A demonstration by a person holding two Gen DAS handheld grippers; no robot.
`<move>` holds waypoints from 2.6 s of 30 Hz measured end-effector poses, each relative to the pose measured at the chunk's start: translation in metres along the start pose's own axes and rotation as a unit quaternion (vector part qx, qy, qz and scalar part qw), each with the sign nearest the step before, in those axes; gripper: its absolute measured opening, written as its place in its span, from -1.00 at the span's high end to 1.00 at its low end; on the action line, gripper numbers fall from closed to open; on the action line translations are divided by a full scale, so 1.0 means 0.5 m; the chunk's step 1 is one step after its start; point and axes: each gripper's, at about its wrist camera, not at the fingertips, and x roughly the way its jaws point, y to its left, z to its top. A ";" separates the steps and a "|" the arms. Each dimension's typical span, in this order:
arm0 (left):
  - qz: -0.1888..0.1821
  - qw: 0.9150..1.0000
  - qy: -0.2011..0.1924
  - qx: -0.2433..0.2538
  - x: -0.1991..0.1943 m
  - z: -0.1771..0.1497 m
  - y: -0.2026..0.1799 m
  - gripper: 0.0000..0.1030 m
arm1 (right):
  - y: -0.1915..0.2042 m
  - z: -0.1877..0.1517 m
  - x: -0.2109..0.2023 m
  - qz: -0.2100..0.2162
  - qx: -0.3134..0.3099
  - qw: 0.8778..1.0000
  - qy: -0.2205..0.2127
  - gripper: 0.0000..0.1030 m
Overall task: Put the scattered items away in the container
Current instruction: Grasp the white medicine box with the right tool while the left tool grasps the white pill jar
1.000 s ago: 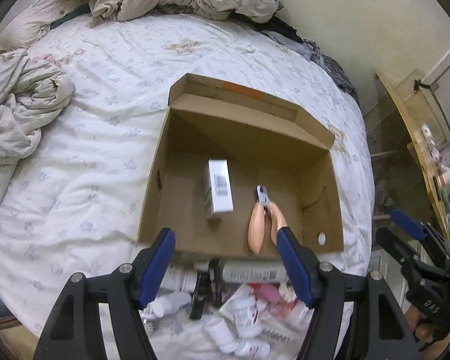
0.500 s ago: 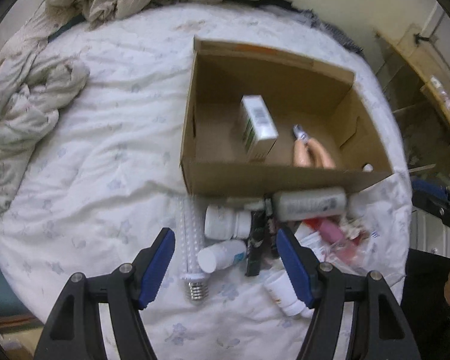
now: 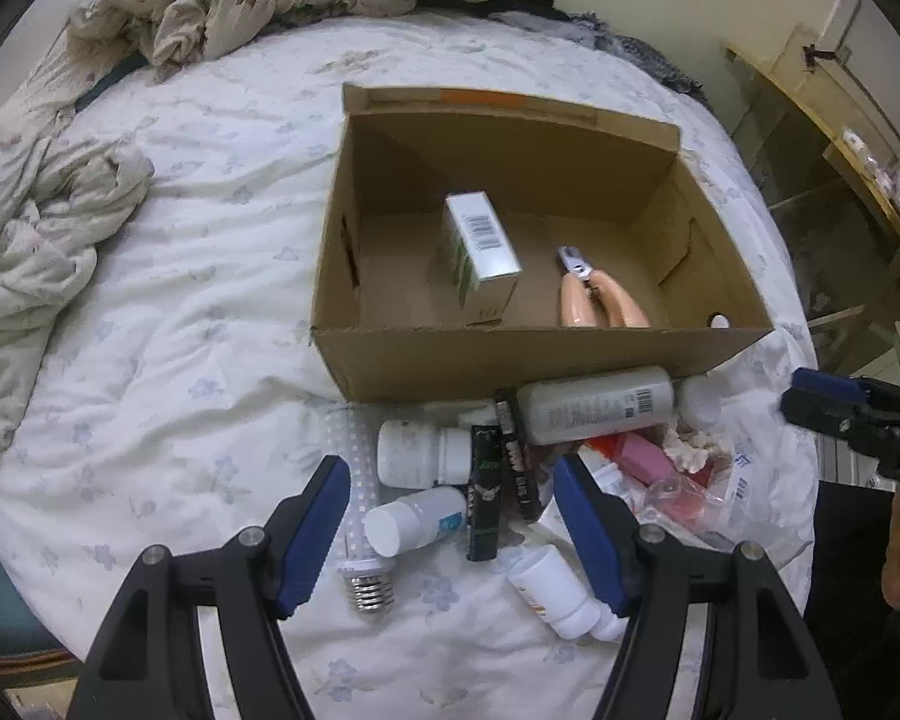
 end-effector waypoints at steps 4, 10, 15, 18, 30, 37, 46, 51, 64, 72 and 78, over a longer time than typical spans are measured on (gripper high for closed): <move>-0.013 0.999 0.018 -0.028 0.013 -0.003 0.024 -0.38 | -0.006 -0.009 0.028 0.002 0.003 0.999 0.040 -0.14; -0.032 0.998 0.027 -0.056 0.016 -0.002 0.043 -0.38 | 0.008 -0.016 0.073 -0.037 -0.020 0.996 0.078 -0.14; -0.036 0.996 0.037 -0.079 0.019 -0.007 0.065 -0.38 | -0.075 -0.042 0.118 -0.028 0.097 0.985 0.140 -0.14; -0.043 0.994 0.042 -0.095 0.022 -0.007 0.076 -0.38 | -0.092 -0.048 0.135 0.000 0.134 0.979 0.151 -0.14; -0.133 0.986 0.103 -0.023 0.066 -0.032 -0.031 -0.38 | -0.063 -0.045 0.120 -0.049 0.066 0.990 0.117 0.18; -0.119 0.988 0.098 0.014 0.086 -0.021 -0.113 -0.37 | -0.112 -0.045 0.044 -0.024 0.105 0.993 0.054 0.34; -0.115 0.986 0.123 0.017 0.137 -0.027 -0.138 0.30 | -0.116 -0.034 0.002 -0.001 0.110 0.994 0.027 0.41; -0.114 0.989 0.091 0.013 0.107 -0.025 -0.122 0.31 | -0.096 -0.034 0.041 -0.039 0.081 0.994 0.058 0.41; -0.127 0.990 0.053 0.002 0.049 -0.016 -0.097 0.31 | -0.077 -0.037 0.144 -0.126 0.023 0.984 0.120 0.34; -0.136 0.990 0.043 -0.002 0.033 -0.013 -0.091 0.31 | -0.086 -0.029 0.096 -0.091 0.037 0.991 0.091 0.43; -0.142 0.990 0.021 -0.001 0.007 -0.007 -0.086 0.32 | -0.145 -0.015 -0.021 -0.005 0.119 0.993 0.014 0.43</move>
